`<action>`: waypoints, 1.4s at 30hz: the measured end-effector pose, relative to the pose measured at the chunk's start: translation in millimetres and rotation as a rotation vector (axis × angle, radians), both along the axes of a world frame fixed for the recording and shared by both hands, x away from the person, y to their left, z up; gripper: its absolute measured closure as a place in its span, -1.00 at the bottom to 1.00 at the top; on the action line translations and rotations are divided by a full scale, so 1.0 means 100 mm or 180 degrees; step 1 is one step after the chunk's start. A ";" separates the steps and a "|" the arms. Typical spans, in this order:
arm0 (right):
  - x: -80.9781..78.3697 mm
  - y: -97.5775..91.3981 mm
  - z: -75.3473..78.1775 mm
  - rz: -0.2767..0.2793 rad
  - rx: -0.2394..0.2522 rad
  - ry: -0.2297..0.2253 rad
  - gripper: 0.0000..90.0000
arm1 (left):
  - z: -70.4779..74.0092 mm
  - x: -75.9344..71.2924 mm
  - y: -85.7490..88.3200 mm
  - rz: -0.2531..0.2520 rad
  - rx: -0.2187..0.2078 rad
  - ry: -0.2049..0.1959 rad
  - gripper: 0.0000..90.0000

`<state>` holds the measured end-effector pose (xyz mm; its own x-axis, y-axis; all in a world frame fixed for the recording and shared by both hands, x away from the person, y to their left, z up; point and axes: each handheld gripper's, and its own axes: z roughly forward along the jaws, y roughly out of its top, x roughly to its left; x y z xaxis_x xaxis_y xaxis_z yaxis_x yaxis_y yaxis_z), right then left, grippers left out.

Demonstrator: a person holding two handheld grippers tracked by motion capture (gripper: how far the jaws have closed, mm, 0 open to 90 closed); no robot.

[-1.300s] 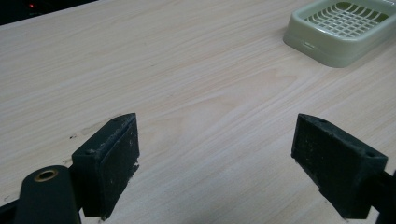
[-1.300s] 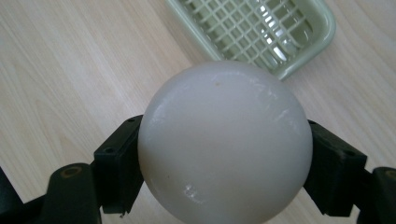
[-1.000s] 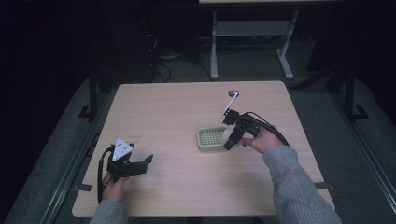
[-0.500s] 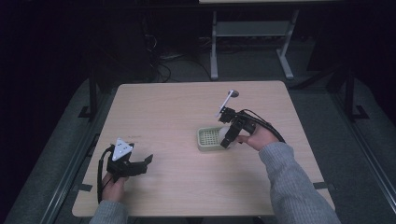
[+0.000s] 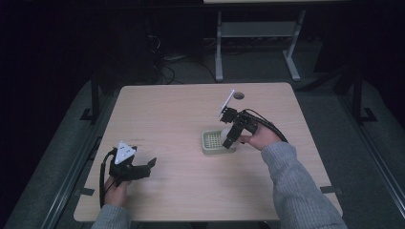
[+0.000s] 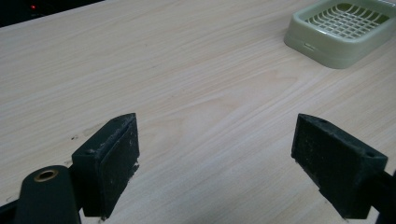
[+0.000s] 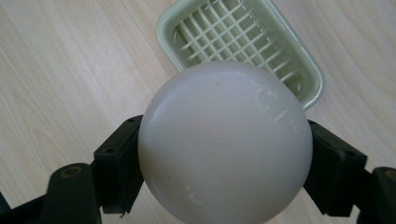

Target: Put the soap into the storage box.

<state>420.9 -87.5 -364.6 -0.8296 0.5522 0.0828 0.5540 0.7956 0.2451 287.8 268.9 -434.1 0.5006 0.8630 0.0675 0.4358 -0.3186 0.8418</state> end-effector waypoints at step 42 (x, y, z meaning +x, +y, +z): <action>0.27 0.37 -0.26 0.0054 -0.0155 0.0025 -0.48 | 0.00 0.00 0.00 0.0004 -0.0005 0.0003 -0.67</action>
<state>447.4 -50.0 -390.9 -0.8383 0.5416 0.0628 0.5421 0.8158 0.2015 287.7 269.1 -433.8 0.4997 0.8637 0.0658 0.4369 -0.3168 0.8419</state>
